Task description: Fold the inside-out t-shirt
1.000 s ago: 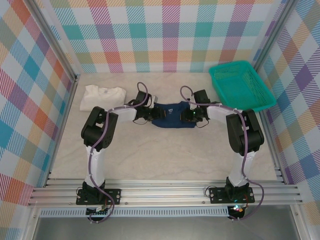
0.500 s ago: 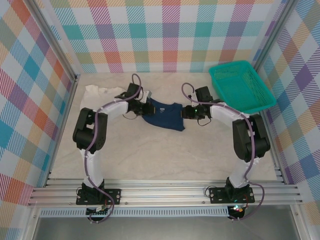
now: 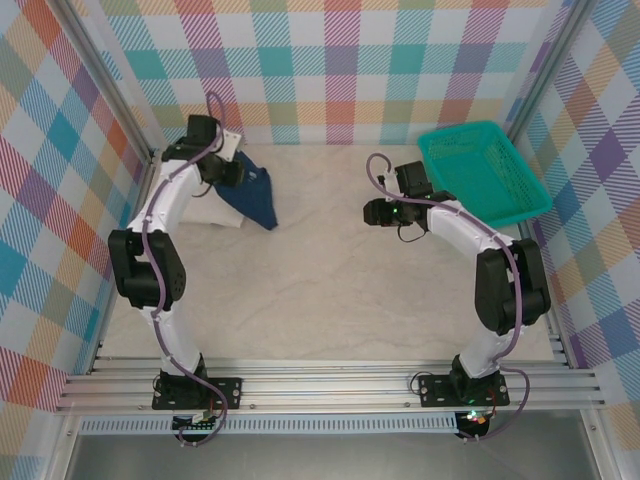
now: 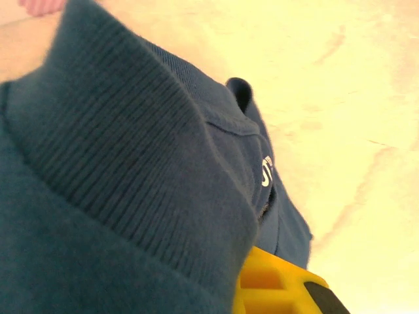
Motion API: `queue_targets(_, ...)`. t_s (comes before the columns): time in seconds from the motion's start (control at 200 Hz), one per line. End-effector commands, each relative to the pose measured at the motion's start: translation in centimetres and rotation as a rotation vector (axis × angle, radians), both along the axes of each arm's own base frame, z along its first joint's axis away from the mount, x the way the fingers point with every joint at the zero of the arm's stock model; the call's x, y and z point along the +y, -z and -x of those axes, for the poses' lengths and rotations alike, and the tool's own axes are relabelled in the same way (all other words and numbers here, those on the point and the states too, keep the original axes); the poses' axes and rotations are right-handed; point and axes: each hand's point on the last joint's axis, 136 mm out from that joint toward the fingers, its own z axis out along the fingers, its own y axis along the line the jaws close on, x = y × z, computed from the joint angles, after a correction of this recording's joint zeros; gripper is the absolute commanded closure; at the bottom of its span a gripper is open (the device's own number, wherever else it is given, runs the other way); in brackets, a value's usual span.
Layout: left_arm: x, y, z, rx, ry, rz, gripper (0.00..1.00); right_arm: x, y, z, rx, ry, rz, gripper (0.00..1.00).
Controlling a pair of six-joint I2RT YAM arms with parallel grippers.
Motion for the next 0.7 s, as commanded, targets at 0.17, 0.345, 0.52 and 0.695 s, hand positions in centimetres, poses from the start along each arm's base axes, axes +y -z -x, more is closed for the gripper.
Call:
queue_targets(0.17, 6.4, 0.5, -2.2, 0.056, -0.025, -0.133, 1.0, 0.4, 0.7, -0.1, 0.018, -0.034, 0.022, 0.55)
queue_targets(0.345, 10.2, 1.6, -3.0, 0.087, -0.095, -0.149, 1.0, 0.4, 1.1, -0.1, 0.03, -0.032, 0.031, 0.55)
queue_targets(0.52, 13.1, 2.0, -3.8, 0.058, -0.15, -0.015, 1.0, 0.5, 1.7, -0.1, 0.055, -0.034, 0.029, 0.55)
queue_targets(0.695, 14.2, 2.7, -4.5, 0.048, -0.162, 0.078, 1.0, 0.5, 2.2, -0.1, 0.07, -0.033, 0.034, 0.55)
